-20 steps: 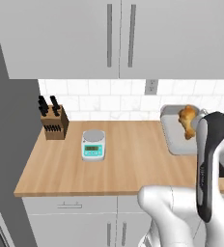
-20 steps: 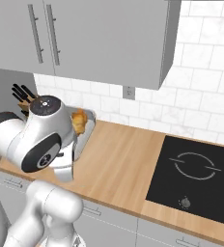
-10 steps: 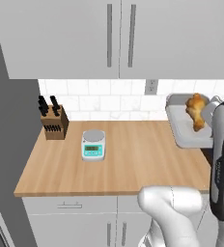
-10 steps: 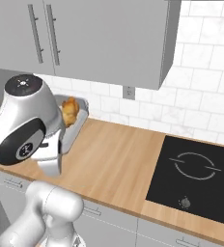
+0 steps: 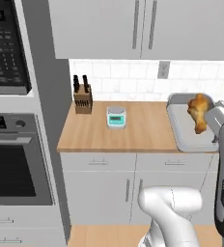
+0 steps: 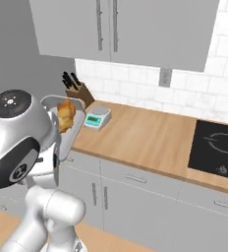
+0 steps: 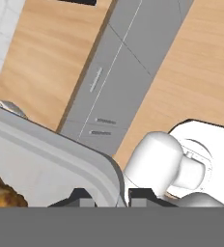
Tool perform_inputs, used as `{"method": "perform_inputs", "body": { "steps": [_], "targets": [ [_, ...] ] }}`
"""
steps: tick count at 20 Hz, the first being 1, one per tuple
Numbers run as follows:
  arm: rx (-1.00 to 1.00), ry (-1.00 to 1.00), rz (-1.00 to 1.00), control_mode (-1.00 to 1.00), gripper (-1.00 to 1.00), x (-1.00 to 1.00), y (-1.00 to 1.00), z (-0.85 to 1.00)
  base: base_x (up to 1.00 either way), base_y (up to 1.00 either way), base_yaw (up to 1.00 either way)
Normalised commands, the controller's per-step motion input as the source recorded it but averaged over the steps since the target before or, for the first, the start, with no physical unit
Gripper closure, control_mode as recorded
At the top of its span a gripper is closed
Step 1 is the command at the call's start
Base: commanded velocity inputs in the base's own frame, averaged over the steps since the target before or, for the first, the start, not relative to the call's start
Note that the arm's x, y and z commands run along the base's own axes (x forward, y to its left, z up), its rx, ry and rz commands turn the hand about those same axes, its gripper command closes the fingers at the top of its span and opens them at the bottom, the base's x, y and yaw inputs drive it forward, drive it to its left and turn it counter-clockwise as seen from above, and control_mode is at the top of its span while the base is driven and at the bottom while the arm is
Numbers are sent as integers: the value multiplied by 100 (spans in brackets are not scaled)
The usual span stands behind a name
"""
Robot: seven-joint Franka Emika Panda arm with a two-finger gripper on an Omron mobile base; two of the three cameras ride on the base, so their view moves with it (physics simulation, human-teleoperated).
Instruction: Take the meat container that has the chicken drumstick and place it on the second highest rack of the freezer. Then take the vegetable container that has the sweet potato and lime and place it on the highest rack of the freezer.
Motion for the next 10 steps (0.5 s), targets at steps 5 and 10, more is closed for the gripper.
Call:
{"method": "perform_inputs", "body": {
  "steps": [5, 10],
  "targets": [
    [0, 0, 0, 100, 100, 0, 0, 0, -52, 100, 17],
    [0, 0, 0, 100, 100, 0, 0, 0, 0, 100, 19]
  ]
}}
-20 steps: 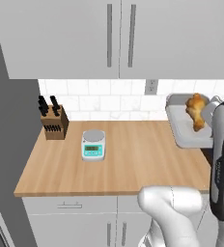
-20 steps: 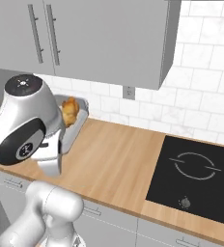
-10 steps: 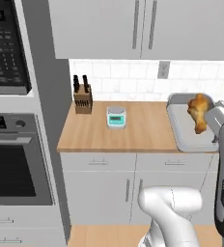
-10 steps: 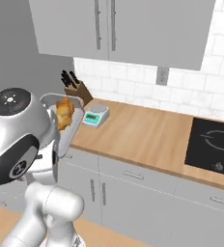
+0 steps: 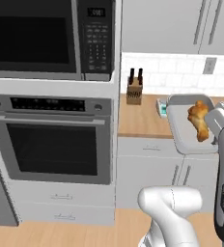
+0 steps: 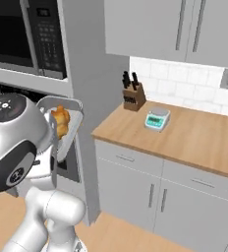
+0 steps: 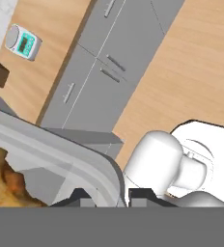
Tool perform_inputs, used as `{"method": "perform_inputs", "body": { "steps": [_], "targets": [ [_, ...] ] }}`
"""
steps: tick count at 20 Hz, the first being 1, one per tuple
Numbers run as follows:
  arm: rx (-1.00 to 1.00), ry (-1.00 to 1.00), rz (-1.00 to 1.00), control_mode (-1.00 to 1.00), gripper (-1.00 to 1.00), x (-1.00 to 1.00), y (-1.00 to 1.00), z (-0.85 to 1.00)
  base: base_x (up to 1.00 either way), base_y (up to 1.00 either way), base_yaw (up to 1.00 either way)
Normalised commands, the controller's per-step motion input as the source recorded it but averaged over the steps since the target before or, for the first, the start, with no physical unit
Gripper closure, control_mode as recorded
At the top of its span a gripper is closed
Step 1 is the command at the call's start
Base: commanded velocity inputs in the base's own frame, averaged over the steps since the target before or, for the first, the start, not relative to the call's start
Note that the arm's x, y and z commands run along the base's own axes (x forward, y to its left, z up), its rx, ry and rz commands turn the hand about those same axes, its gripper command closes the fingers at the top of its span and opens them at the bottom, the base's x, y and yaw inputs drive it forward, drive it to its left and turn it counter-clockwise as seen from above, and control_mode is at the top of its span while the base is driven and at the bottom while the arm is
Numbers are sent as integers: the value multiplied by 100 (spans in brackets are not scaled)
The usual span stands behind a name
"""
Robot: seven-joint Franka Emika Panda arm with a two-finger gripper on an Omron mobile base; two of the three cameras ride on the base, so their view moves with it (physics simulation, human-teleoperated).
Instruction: Take the meat container that has the chicken drumstick and place it on the second highest rack of the freezer. Then take the vegetable container that has the sweet potato and lime and place it on the highest rack of the freezer.
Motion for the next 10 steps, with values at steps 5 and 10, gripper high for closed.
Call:
{"method": "perform_inputs", "body": {
  "steps": [5, 10],
  "targets": [
    [0, 0, 0, 100, 100, 0, 0, 0, 17, 100, 16],
    [0, 0, 0, 100, 100, 0, 0, 0, 14, 100, 10]
  ]
}}
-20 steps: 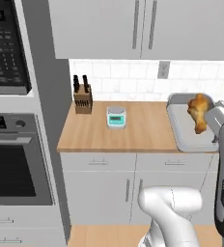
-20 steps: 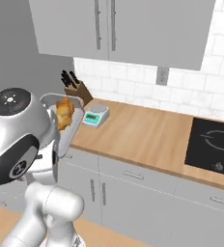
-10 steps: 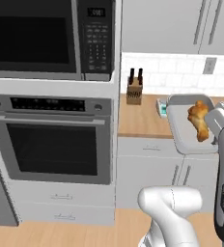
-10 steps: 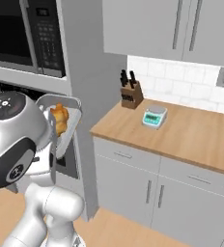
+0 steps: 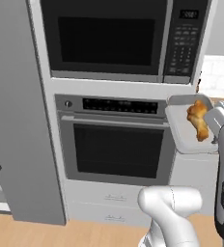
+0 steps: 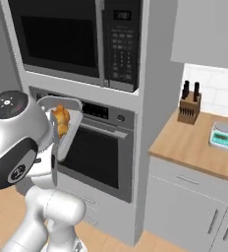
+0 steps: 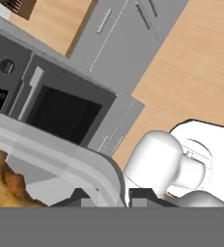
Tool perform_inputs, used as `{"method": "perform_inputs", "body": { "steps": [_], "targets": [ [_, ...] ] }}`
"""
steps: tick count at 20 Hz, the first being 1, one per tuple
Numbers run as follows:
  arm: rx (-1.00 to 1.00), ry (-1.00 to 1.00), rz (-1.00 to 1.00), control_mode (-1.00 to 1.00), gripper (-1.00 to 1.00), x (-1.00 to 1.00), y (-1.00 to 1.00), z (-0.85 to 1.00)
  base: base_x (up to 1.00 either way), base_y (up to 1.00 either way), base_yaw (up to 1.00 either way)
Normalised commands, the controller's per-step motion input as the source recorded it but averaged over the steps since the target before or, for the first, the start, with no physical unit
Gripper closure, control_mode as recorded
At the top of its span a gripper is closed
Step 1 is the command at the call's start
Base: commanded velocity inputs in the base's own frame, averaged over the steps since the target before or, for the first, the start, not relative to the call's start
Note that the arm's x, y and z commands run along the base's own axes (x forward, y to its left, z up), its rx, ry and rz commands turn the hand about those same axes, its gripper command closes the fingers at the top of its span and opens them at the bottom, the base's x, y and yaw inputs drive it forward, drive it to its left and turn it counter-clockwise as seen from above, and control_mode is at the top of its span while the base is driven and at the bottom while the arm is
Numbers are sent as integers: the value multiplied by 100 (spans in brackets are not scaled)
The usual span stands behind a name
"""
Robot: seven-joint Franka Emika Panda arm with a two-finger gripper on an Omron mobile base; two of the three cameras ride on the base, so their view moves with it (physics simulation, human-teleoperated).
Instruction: Take the meat container that has the chicken drumstick and place it on the second highest rack of the freezer. Then take the vegetable container that has the sweet potato and lime and place it on the highest rack of the freezer.
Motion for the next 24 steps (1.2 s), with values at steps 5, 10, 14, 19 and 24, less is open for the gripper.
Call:
{"method": "perform_inputs", "body": {
  "steps": [5, 10, 14, 19, 24],
  "targets": [
    [0, 0, 0, 100, 100, 0, 0, 0, 8, 100, 7],
    [0, 0, 0, 100, 100, 0, 0, 0, 0, 100, 6],
    [0, 0, 0, 100, 100, 0, 0, 0, 0, 100, 5],
    [0, 0, 0, 100, 100, 0, 0, 0, 0, 100, 7],
    [0, 0, 0, 100, 100, 0, 0, 0, 5, 99, 7]
  ]
}}
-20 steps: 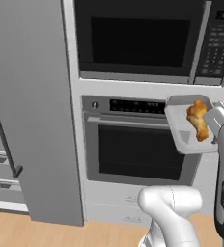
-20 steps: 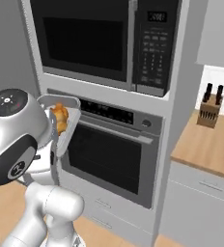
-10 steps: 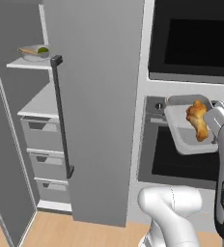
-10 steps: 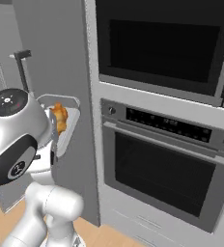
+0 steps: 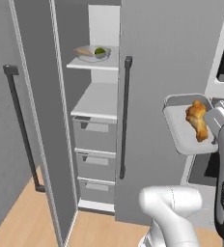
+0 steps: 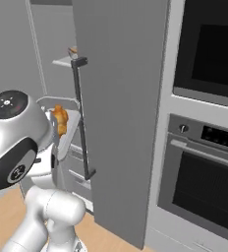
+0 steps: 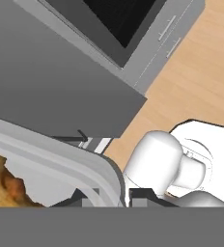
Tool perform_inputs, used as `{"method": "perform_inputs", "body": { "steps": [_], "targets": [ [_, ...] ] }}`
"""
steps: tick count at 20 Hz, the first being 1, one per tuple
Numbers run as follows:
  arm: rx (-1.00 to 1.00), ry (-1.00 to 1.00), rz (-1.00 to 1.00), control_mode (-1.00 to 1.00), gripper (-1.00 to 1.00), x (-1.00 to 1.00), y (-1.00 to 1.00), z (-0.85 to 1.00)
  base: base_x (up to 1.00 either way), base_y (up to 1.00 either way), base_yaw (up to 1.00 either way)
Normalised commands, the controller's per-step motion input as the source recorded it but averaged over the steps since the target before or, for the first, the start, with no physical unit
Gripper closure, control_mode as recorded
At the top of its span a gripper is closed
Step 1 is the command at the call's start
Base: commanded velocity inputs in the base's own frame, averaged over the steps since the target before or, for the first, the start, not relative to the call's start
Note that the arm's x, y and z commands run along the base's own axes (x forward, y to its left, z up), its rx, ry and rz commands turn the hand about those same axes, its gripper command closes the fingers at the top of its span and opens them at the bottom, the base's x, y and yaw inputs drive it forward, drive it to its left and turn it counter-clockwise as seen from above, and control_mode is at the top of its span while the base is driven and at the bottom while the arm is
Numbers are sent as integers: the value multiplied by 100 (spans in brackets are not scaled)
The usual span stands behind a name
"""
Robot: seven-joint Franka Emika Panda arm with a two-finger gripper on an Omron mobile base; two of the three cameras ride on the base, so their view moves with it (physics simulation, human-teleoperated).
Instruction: Take the meat container that has the chicken drumstick and place it on the second highest rack of the freezer. Then take the vegetable container that has the sweet potato and lime and place it on the highest rack of the freezer.
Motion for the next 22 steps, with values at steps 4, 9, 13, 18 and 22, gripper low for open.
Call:
{"method": "perform_inputs", "body": {
  "steps": [4, 9, 13, 18, 22],
  "targets": [
    [0, 0, 0, 100, 100, 0, 0, 0, 37, 77, 7],
    [0, 0, 0, 100, 100, 0, 0, 0, 37, 65, 3],
    [0, 0, 0, 100, 100, 0, 0, 0, 32, 1, -10],
    [0, 0, 0, 100, 100, 0, 0, 0, 30, 11, -38],
    [0, 0, 0, 100, 100, 0, 0, 0, 45, 44, -21]
  ]
}}
